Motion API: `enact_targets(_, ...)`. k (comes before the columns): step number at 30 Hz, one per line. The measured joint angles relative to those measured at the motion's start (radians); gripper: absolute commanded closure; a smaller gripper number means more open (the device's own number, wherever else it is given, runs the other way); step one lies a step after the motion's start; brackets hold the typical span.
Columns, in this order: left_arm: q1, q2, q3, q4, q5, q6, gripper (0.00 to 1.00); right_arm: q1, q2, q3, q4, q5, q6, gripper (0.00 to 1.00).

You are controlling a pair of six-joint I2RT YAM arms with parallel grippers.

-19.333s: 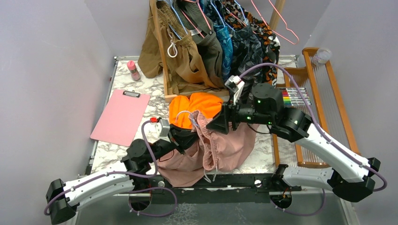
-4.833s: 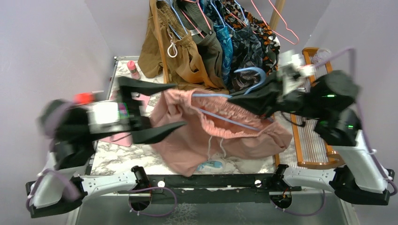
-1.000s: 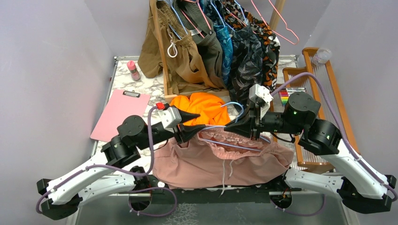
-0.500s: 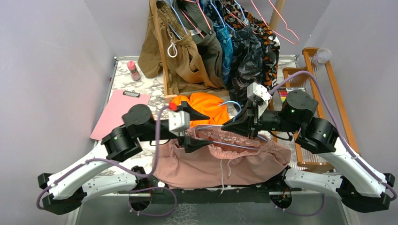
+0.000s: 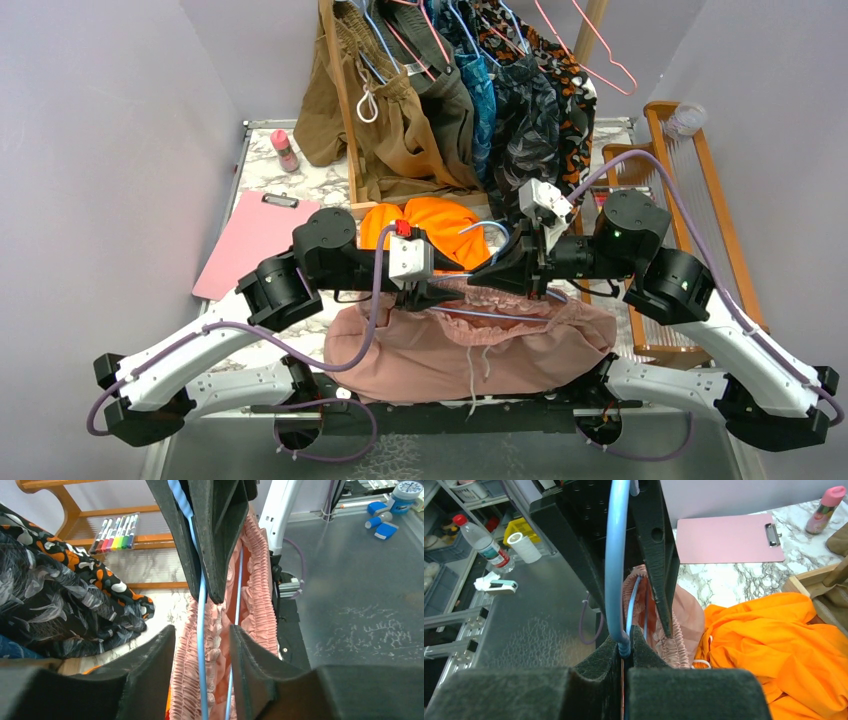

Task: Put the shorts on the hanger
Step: Hang the shorts on the hanger.

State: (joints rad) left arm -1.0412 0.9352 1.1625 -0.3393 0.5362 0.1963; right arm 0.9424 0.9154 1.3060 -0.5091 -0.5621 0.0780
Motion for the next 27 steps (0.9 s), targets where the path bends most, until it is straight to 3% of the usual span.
enact_targets(7,0.0,0.014,0.009,0.0,0.014,0.012,1.0,0.0,0.002,0.0,0.0,-0.013,-0.008,0.99)
enact_targets(10,0.0,0.015,0.009,0.001,0.016,0.012,1.0,0.0,0.0,0.0,0.0,-0.015,-0.018,0.99)
enact_targets(14,0.0,0.014,0.008,0.001,0.015,0.013,1.0,0.0,0.003,0.001,-0.006,-0.021,-0.02,0.61)
enact_targets(17,0.0,0.012,0.008,0.0,0.014,0.018,1.0,0.0,0.02,0.02,-0.034,-0.053,-0.018,0.48)
enact_targets(27,0.0,-0.028,-0.014,0.01,0.014,0.025,1.0,0.0,-0.048,0.018,-0.072,-0.042,0.028,0.45)
